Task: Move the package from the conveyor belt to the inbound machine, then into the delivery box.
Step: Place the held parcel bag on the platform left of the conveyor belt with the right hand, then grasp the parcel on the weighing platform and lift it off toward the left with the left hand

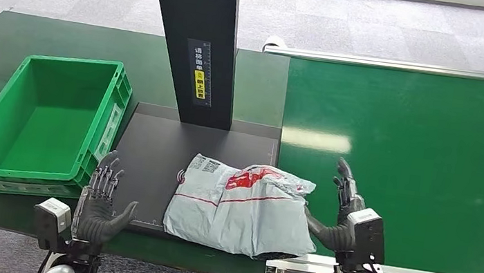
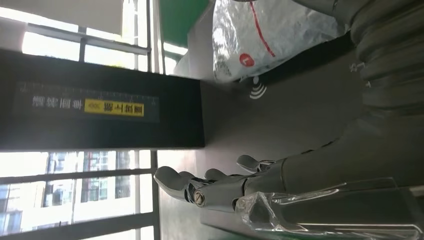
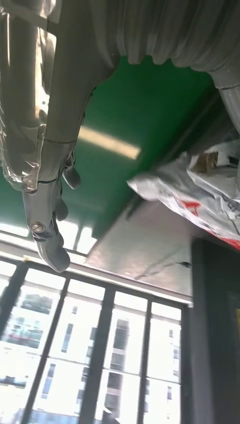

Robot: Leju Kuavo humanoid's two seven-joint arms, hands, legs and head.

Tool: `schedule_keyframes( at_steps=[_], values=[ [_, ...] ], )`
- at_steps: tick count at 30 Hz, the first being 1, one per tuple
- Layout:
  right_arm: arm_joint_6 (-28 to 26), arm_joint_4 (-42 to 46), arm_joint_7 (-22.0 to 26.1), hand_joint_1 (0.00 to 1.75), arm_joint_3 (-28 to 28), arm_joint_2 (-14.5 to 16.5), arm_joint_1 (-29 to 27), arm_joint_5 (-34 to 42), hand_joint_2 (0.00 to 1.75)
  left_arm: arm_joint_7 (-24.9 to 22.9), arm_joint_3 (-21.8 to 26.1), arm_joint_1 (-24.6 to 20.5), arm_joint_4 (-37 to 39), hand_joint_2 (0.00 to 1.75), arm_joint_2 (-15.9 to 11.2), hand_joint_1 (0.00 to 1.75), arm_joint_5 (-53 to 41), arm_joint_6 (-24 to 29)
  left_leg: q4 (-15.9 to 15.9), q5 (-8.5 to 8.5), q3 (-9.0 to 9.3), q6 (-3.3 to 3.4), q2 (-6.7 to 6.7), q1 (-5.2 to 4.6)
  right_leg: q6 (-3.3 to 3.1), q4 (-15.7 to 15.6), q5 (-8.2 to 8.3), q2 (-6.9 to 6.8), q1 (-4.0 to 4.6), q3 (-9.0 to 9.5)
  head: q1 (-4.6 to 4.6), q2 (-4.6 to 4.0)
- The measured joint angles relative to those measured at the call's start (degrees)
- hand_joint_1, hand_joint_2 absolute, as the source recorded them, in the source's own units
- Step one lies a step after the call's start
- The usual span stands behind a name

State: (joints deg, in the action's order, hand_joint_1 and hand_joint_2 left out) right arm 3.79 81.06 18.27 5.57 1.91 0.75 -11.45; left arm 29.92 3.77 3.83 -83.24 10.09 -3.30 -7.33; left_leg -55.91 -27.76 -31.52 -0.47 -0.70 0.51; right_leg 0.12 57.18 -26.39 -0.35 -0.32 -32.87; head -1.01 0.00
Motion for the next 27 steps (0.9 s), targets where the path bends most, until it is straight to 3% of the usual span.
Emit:
schedule_keyframes(
  at_steps=[6,10,13,18,23,27],
  values=[
    [-0.1,3.7,0.1,0.00,-7.1,0.5,-3.9,0.5,1.75,0.3,-4.2,1.2,-1.2,1.75,0.2,0.00,-1.1,-7.2,0.0,0.00,0.00,0.00,-0.01,0.00,0.00,0.0,0.00,0.00,-0.01,-0.01,-0.01,0.00],
    [-0.1,5.6,0.1,0.00,-9.5,1.1,-5.0,1.1,1.75,0.8,-8.9,1.8,-1.9,1.75,0.0,0.00,-9.9,-4.6,0.0,-0.01,0.00,0.00,-0.01,0.00,0.00,0.0,0.00,0.01,-0.01,0.00,-0.01,0.00],
    [-0.2,6.7,0.1,0.00,-10.6,1.6,-5.6,1.4,1.75,1.0,-12.7,2.2,-2.4,1.75,-0.4,0.00,-17.7,0.3,0.0,-0.01,0.01,0.01,-0.01,0.00,0.00,0.0,0.00,0.01,-0.01,0.00,-0.02,0.00],
    [-0.2,8.5,0.5,0.00,-11.9,2.2,-6.6,1.9,1.75,0.5,-18.7,2.1,-2.6,1.75,-2.0,0.00,-34.2,12.9,0.0,0.00,0.01,0.01,-0.01,0.00,0.00,0.0,0.00,0.01,-0.01,0.00,-0.02,0.00],
    [-0.1,9.0,1.1,0.00,-12.4,2.3,-6.7,3.0,1.75,-3.9,-24.8,1.2,-2.1,1.75,-3.3,0.00,-54.1,28.1,0.0,0.00,0.01,0.01,-0.01,-0.01,0.00,0.0,0.00,0.00,-0.01,0.01,-0.01,0.00],
    [-0.3,9.1,1.6,0.00,-12.5,2.3,-6.7,4.0,1.75,-7.9,-28.5,-0.1,-0.7,1.75,-4.1,0.00,-63.1,33.7,0.0,0.00,0.03,0.01,-0.01,-0.01,0.00,0.0,0.00,0.00,-0.01,0.01,-0.02,0.00]
  ],
)
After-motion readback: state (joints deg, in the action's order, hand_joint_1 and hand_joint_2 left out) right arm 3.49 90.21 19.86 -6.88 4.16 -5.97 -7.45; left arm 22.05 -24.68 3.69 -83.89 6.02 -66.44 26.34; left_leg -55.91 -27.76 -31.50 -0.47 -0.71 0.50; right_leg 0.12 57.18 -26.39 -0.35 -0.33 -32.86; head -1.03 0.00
